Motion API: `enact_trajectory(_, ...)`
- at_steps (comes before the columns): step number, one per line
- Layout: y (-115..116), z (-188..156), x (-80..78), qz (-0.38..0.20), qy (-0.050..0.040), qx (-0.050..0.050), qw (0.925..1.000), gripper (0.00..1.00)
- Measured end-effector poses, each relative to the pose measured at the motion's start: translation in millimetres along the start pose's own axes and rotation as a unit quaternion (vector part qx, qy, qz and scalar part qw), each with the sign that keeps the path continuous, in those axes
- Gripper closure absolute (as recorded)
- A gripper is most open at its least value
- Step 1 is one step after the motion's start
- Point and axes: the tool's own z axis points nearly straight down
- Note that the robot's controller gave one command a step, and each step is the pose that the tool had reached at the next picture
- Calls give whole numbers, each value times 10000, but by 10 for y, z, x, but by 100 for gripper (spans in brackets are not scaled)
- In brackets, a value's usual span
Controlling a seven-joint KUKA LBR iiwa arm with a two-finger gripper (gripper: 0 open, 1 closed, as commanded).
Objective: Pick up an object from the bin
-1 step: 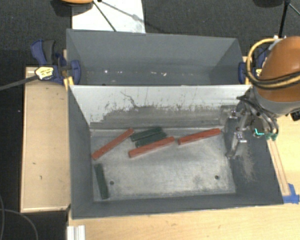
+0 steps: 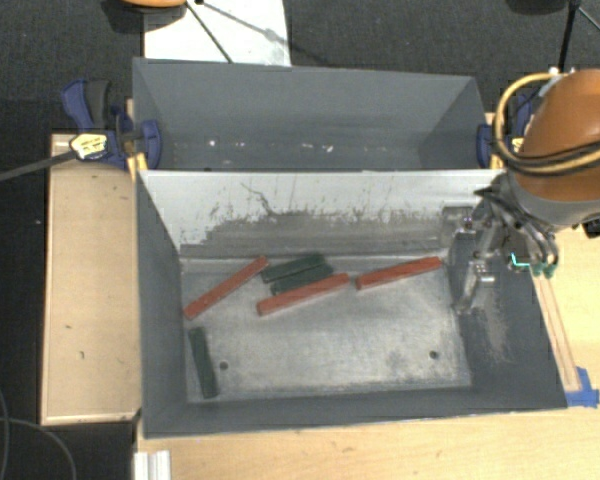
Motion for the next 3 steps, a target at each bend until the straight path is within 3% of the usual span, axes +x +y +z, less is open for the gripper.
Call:
enact_trajectory(1, 119, 350, -148, -484, -24, 5, 9988, 0)
enact_trajectory(2, 159, 829, -273, -362, -16, -2, 9993, 0)
enact_trajectory(3, 200, 1297, -300, -605, -7, -2, 9982, 0)
